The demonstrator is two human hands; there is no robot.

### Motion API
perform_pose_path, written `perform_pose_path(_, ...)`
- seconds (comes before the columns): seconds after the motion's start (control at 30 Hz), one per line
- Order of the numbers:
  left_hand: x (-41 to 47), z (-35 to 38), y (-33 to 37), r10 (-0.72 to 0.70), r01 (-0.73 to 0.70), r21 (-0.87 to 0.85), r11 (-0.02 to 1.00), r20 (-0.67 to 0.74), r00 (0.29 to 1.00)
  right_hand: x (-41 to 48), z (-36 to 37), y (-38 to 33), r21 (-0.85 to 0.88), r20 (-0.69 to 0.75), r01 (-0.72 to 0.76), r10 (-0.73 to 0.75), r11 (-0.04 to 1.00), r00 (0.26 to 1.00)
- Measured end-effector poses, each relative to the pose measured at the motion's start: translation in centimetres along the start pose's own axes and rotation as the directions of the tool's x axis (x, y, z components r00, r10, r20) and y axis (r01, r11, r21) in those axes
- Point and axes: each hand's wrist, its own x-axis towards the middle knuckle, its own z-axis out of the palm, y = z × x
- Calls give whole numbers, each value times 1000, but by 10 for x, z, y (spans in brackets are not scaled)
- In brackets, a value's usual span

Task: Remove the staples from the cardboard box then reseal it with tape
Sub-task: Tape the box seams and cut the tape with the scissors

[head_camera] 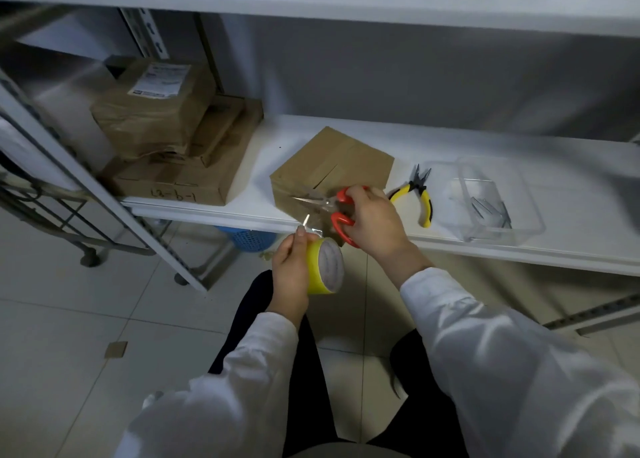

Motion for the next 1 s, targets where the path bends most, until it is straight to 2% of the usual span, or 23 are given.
perform_pose_path(0.07, -1, -2, 2, 7, -7, 4, 1000, 38, 999, 1, 2, -3, 165, 10, -55, 54, 985, 999)
perform_pose_path(0.17, 0, -5, 3, 4, -17, 94, 995, 142, 990, 4, -1, -1, 493, 71, -197, 187, 847, 980)
perform_pose_path(0.3, 1, -7, 6, 37, -73, 143, 987, 244, 969, 10, -14, 19, 656, -25, -283, 395, 700, 918)
perform_pose_path(0.37, -2, -6, 5, 97, -137, 141, 980, 261, 960, 18, -19, 31, 672, -72, -341, 517, 657, 853)
perform_pose_path(0.43, -8, -4, 2, 128, -167, 127, 978, 269, 955, 28, -22, 42, 635, -59, -420, 583, 648, 811)
perform_pose_path(0.53, -15, 3, 1, 152, -210, 155, 965, 320, 935, 42, -23, 49, 663, 86, -512, 624, 546, 777)
perform_pose_path(0.63, -18, 11, 5, 149, -217, 173, 961, 340, 929, 49, -21, 52, 728, 202, -535, 612, 429, 765)
perform_pose_path(0.8, -6, 11, 5, 158, -215, 189, 958, 277, 948, 43, -27, 57, 718, 222, -554, 616, 422, 756)
perform_pose_path(1.0, 31, 5, 21, 190, -214, 220, 952, 125, 974, 22, -20, 51, 648, 253, -636, 669, 420, 699)
